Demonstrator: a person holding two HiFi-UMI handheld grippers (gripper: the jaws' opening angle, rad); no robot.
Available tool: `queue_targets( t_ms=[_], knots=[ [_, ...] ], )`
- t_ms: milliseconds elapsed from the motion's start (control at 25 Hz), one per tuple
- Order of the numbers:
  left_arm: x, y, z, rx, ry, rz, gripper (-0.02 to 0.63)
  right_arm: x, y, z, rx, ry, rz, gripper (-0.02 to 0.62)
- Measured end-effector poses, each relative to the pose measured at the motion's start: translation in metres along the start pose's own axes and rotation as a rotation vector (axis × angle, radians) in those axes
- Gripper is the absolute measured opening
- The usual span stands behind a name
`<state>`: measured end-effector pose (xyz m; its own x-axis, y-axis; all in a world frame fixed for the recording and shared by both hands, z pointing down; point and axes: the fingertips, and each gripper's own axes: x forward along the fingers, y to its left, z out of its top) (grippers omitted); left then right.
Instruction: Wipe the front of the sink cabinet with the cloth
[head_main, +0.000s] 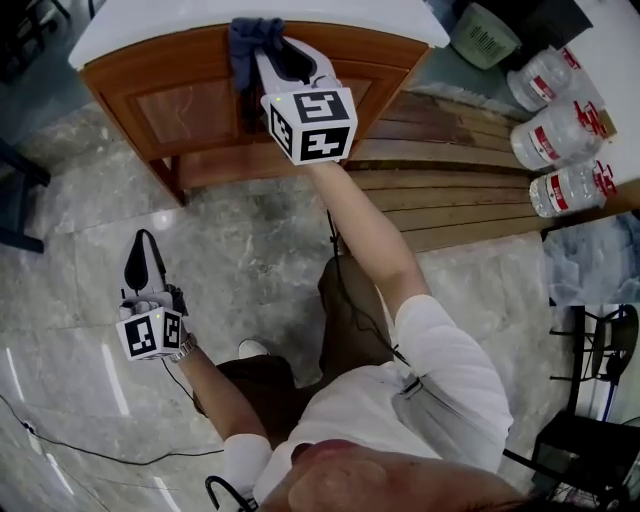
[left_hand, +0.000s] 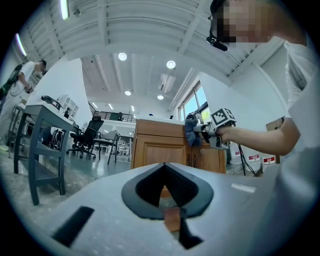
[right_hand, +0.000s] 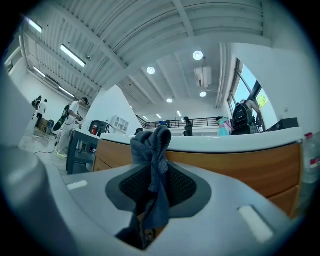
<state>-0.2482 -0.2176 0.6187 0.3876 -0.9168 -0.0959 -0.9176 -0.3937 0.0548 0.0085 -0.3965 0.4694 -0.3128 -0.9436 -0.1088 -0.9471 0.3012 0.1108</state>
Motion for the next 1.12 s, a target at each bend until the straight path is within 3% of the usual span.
queue_targets(
  t_ms=[840,1120],
  knots=[
    [0.032,-0.013,-0.024,0.019,0.044,-0.054,-0.002,-0.091,-0.173,-0.023,-0.044,0.058,-0.289,0.107],
    [0.029,-0.012,-0.023,0.030,0.042,-0.048,-0.002,-0.125,-0.232,-0.027,0.014,0.050,-0.438,0.107]
  ],
)
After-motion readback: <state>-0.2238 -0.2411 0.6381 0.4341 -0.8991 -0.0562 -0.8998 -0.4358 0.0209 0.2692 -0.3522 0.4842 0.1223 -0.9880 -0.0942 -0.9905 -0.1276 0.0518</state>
